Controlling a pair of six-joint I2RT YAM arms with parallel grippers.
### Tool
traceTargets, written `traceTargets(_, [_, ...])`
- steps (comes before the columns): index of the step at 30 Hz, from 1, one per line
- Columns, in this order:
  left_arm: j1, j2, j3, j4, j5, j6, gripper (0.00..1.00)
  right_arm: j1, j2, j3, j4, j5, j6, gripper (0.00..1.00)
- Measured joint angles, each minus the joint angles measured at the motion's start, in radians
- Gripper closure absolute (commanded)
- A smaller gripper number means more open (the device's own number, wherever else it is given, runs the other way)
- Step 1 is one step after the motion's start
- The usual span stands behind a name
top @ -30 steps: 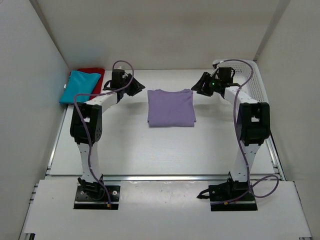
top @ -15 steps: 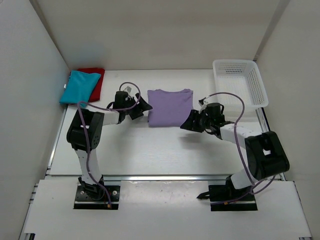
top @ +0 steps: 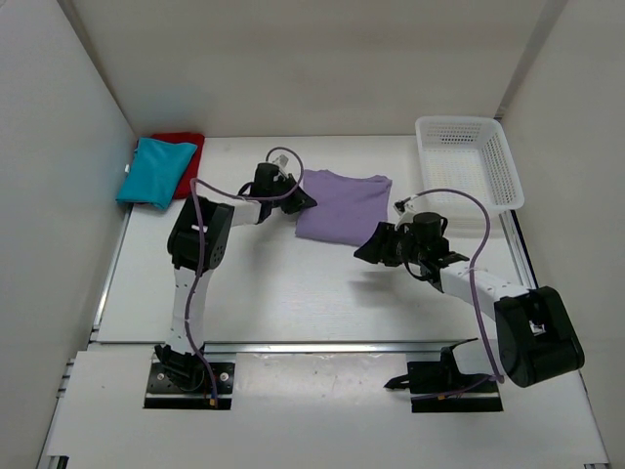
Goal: Fold and stack the t-shirts
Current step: Grab one side of the 2/3 rectangular tshirt with both arms
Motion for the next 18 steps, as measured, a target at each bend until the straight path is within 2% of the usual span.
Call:
traceTargets(4, [-0.008,0.033,0.147,-0.071,0.006,-0.021,1.0,-0.021,-0.005,-0.016,0.02,-0.026,0.016,0.5])
traceTargets(10, [0.034,0.084,0.529,-0.186,0.057,-0.052,1.0,-0.056,-0.007,-0.029,0.027,-0.055,0.024,0.5])
traceTargets(13, [0.113,0.084,0.7,-0.222,0.082,-0.072,1.0,-0.072,0.01,-0.029,0.039,-0.075,0.025,0.5])
traceTargets(15, [0.188,0.07,0.755,-0.22,0.089,-0.09,1.0,-0.073,0.024,-0.032,0.04,-0.083,0.025,0.5])
traceTargets(18, [0.356,0.0,0.694,-0.183,0.092,-0.122,1.0,-0.07,0.035,-0.038,0.041,-0.095,0.024,0.5])
